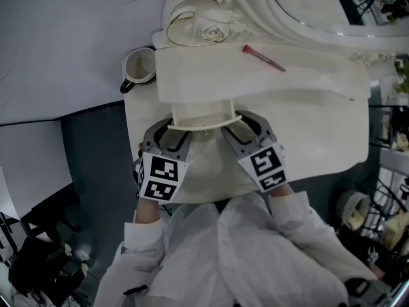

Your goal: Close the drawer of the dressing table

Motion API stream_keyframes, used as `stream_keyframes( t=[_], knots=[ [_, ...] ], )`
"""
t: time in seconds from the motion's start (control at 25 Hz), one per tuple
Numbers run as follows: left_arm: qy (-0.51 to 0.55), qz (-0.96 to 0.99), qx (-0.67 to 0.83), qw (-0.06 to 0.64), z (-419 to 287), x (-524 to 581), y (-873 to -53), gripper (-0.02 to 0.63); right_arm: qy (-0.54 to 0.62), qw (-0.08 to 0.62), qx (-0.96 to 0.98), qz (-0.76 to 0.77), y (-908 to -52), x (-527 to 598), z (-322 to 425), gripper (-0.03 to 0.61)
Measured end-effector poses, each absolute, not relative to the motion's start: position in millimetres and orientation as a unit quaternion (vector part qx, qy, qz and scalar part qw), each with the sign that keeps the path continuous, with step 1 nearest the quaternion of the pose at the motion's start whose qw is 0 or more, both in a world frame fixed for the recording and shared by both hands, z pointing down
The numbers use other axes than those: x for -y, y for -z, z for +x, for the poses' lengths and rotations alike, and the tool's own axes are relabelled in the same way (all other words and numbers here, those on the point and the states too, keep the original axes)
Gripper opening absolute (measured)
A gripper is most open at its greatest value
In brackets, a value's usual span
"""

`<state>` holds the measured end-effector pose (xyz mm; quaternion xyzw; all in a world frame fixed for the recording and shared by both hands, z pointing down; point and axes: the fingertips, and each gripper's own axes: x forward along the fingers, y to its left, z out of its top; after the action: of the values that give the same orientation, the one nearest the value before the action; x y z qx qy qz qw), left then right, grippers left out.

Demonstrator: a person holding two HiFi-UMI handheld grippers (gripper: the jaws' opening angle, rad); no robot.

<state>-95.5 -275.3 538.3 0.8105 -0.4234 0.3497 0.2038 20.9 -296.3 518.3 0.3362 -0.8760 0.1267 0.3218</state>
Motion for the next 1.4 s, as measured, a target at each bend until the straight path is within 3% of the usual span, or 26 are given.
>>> stream_keyframes(
  t=[1.4],
  knots=[
    [-0.312,0.794,0.462,0.244,-102,303,-539,0.212,-0.161,0.289,0.862,0.384,-529,323,24,0.192]
  ],
)
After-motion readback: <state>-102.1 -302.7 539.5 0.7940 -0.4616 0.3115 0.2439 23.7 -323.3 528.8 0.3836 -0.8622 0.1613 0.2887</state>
